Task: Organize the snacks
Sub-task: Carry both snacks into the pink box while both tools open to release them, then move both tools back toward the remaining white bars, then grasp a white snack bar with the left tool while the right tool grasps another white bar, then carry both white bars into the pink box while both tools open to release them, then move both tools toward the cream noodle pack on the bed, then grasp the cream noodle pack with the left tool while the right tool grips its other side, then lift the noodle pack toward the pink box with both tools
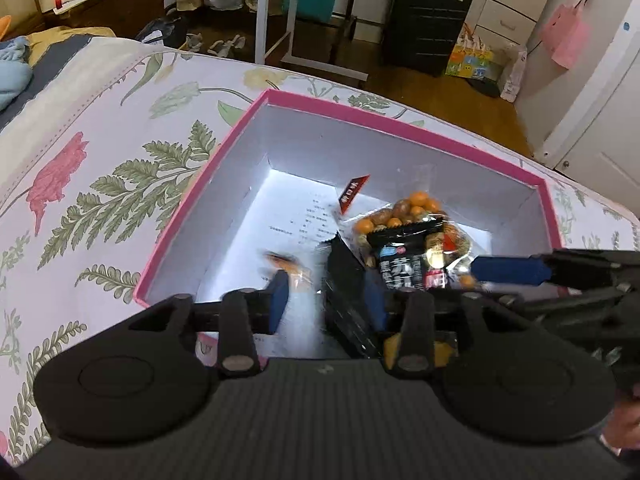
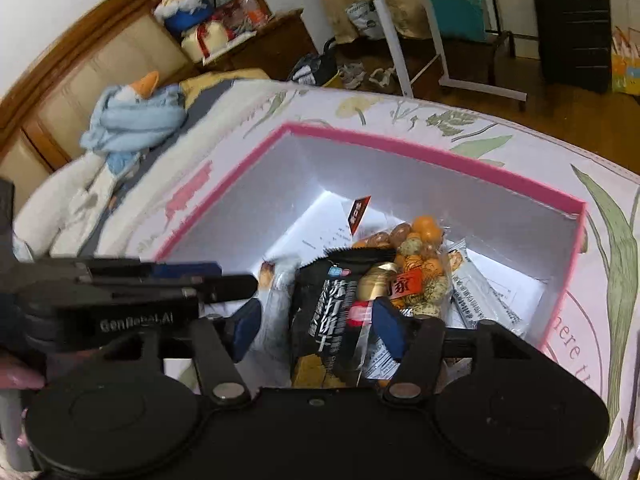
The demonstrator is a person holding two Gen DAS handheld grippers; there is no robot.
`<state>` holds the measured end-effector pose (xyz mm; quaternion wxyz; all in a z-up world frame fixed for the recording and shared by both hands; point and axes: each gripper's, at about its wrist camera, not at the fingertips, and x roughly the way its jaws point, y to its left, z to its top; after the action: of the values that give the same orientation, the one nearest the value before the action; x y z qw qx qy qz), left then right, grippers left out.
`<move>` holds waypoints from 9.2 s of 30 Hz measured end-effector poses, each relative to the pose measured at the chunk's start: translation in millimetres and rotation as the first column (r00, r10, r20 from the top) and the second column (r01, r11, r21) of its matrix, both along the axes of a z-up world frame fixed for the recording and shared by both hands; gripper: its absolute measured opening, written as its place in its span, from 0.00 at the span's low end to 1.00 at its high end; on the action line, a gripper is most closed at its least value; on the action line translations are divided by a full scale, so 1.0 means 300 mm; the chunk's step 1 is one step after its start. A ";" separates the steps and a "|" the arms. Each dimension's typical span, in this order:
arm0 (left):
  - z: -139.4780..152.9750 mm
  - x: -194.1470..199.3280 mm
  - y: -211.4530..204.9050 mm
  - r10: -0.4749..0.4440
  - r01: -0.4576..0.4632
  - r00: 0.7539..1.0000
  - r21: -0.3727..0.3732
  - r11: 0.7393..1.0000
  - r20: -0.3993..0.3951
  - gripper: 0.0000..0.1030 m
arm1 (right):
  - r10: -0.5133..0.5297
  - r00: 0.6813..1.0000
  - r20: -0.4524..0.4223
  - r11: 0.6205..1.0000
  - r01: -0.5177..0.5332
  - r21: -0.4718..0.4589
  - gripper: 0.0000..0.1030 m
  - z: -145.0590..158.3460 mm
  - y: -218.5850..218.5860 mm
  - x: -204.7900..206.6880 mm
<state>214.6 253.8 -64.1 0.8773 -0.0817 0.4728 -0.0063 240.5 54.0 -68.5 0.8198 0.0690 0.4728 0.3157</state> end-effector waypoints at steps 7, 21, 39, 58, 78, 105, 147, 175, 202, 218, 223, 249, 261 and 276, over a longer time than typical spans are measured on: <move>0.097 -0.090 -0.044 -0.049 0.051 0.998 -0.056 0.997 0.034 0.42 | -0.117 0.990 0.079 0.985 0.105 0.138 0.67 0.153 -0.162 -0.122; 0.246 -0.201 -0.336 -0.289 0.296 0.954 -0.118 0.948 0.073 0.42 | -0.343 0.894 0.287 0.931 0.364 -0.022 0.67 0.284 -0.596 -0.388; 0.091 0.020 -0.907 -0.413 0.410 0.910 -0.071 0.909 -0.035 0.43 | -0.377 0.918 0.121 0.850 0.395 -0.349 0.54 0.077 -1.082 -0.603; -0.245 0.179 -1.173 -0.242 0.243 0.970 0.189 0.952 -0.028 0.52 | -0.169 0.981 0.095 0.822 0.194 -0.535 0.50 -0.221 -1.167 -0.597; -0.210 0.062 -1.057 -0.211 0.213 0.974 0.019 0.977 -0.079 0.24 | -0.554 0.832 -0.034 0.820 0.538 -0.195 0.29 -0.109 -1.100 -0.617; 0.189 -0.313 -0.745 -0.432 0.429 0.899 -0.043 0.902 -0.073 0.24 | -0.296 0.953 -0.064 0.951 0.289 -0.107 0.30 0.169 -0.721 -0.628; 0.018 0.000 -0.143 -0.043 0.053 0.997 0.142 0.988 -0.067 0.42 | -0.111 0.993 0.031 0.993 0.110 0.033 0.39 0.065 -0.144 -0.113; 0.250 -0.121 -0.777 -0.452 0.452 0.890 0.024 0.892 0.053 0.69 | -0.403 0.912 0.081 0.892 0.411 -0.185 0.55 0.196 -0.947 -0.416; -0.308 0.118 -1.163 -0.346 0.272 0.918 -0.327 0.905 -0.196 0.69 | -0.345 0.935 -0.078 0.937 0.340 -0.078 0.93 -0.233 -1.174 -0.204; -0.204 -0.116 -1.157 -0.528 0.489 0.823 -0.211 0.846 -0.209 0.67 | -0.268 0.963 -0.043 0.949 0.256 -0.184 0.93 -0.160 -0.946 -0.405; -0.175 -0.195 -1.099 -0.523 0.486 0.824 -0.202 0.850 -0.218 0.67 | -0.257 0.966 0.016 0.948 0.255 -0.190 0.93 -0.129 -0.888 -0.477; 0.022 -0.448 -0.843 -0.543 0.519 0.803 -0.159 0.840 -0.245 0.67 | -0.243 0.966 0.094 0.941 0.258 -0.221 0.93 0.064 -0.572 -0.728; 0.214 -0.393 -0.507 -0.453 0.444 0.883 -0.096 0.891 -0.123 0.67 | -0.071 0.993 0.096 0.994 0.078 -0.074 0.86 0.193 -0.395 -0.636; 0.177 0.009 -0.151 -0.309 0.307 0.945 -0.027 0.951 -0.107 0.67 | -0.011 0.992 0.122 0.998 0.019 -0.066 0.73 0.154 -0.072 -0.195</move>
<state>217.2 208.3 -10.9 0.8377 -0.0116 0.5274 -0.1411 181.9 32.6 -22.2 0.8513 0.0257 0.4317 0.2971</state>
